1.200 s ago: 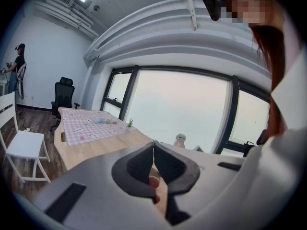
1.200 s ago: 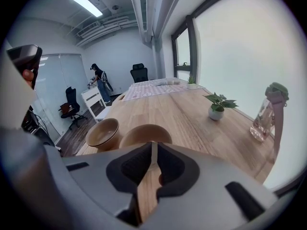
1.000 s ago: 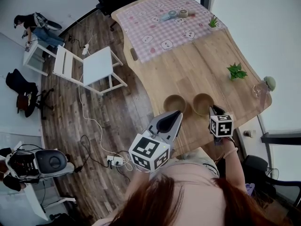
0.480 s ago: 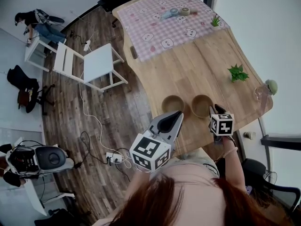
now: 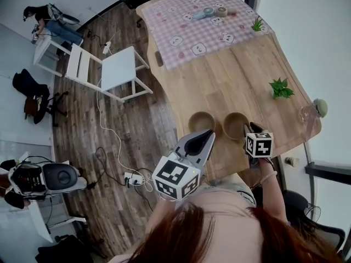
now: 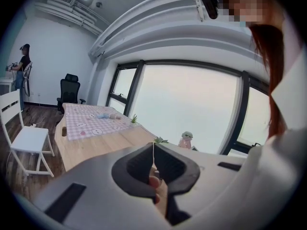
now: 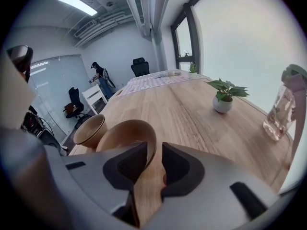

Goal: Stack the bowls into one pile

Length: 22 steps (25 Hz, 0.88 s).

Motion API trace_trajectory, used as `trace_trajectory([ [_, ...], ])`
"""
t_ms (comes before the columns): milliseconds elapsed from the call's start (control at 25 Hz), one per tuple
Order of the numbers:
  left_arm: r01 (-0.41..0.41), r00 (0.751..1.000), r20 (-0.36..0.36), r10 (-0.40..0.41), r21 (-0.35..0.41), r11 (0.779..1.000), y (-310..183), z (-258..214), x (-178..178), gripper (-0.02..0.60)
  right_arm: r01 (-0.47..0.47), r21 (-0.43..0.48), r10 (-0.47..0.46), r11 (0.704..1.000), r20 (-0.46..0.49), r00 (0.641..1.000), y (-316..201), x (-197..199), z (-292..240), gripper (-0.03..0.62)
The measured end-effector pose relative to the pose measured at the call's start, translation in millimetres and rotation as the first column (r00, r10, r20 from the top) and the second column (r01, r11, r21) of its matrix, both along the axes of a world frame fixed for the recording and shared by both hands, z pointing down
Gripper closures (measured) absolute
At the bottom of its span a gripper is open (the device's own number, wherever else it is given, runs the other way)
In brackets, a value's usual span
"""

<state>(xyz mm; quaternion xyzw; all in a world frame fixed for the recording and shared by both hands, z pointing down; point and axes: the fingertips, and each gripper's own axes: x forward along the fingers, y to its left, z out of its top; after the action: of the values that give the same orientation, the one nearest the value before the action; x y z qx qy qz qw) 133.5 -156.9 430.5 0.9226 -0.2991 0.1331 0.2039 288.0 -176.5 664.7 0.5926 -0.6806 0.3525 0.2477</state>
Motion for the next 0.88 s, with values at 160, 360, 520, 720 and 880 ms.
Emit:
trace_trajectory([
  [160,0.022,1.0,0.014,-0.022,-0.006,1.0,-1.3,3.5,-1.4,0.571,0.021,-0.005,-0.021,1.0,0.014,1.0,-6.3,-2.5,4.8,0.499],
  [360,0.045,0.999,0.029,-0.045,-0.01,0.999,-3.5,6.0,-5.3,0.571,0.031,-0.014,-0.03,0.999,0.025,0.999,-12.2,-3.6,10.5,0.499],
  [520,0.054,0.998,0.036,-0.053,-0.007,0.999,-5.4,5.5,-6.0,0.571,0.031,-0.019,-0.031,0.999,0.029,0.999,-13.4,-3.7,13.4,0.514],
  [720,0.053,0.998,0.042,-0.053,0.001,0.999,-6.3,4.3,-7.3,0.571,0.015,-0.018,-0.014,1.0,0.033,0.999,-13.7,-3.9,14.9,0.56],
  [880,0.058,0.997,0.041,-0.058,0.005,0.998,-6.0,3.0,-9.8,0.571,0.009,-0.018,-0.009,1.0,0.043,0.999,-13.3,-3.6,15.4,0.571],
])
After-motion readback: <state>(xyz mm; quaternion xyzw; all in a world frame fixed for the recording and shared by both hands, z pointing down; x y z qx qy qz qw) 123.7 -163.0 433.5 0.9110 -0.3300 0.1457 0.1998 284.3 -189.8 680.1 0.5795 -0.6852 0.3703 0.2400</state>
